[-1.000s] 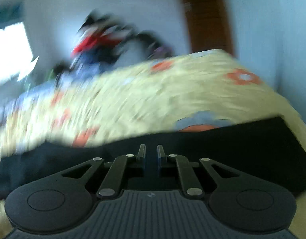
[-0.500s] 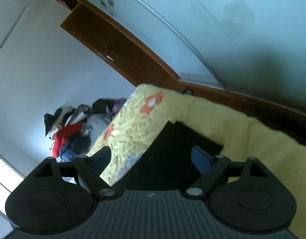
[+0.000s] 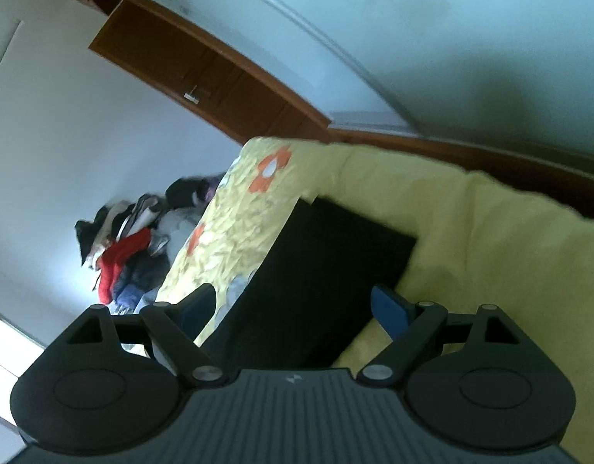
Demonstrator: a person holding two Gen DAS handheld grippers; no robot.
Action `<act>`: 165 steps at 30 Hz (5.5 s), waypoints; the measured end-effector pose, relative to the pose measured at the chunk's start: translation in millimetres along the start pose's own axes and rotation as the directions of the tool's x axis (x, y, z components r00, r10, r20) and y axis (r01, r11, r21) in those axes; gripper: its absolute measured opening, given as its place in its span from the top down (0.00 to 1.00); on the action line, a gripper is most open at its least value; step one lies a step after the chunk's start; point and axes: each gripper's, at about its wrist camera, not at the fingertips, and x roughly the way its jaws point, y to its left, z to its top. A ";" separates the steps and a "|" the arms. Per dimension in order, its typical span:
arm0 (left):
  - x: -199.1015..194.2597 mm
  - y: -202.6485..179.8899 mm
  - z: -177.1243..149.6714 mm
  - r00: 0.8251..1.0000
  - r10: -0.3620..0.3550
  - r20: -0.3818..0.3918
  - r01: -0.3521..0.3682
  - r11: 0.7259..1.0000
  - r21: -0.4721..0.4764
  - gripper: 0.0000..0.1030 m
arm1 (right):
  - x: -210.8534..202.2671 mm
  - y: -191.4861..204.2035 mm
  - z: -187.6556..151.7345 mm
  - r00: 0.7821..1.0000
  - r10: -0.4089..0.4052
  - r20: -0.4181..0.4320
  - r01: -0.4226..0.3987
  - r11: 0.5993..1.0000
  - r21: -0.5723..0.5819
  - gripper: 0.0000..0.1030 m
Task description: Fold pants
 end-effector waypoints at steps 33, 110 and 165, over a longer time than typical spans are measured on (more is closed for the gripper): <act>10.8 5.3 3.8 0.996 -0.083 -0.035 0.080 0.993 -0.085 0.55 | 38.2 17.6 24.4 0.959 -0.272 0.078 0.281 0.876 -0.393 0.96; 22.6 53.5 -13.5 0.992 0.051 -0.118 -0.088 0.936 -0.339 0.00 | -16.8 2.1 -27.1 0.996 -0.069 0.050 0.074 0.992 -0.107 0.16; -16.7 110.0 -45.5 0.904 0.346 -0.249 -0.426 0.767 -0.480 0.00 | 61.4 232.0 -238.2 0.890 0.088 -0.448 -0.436 0.455 -0.777 0.42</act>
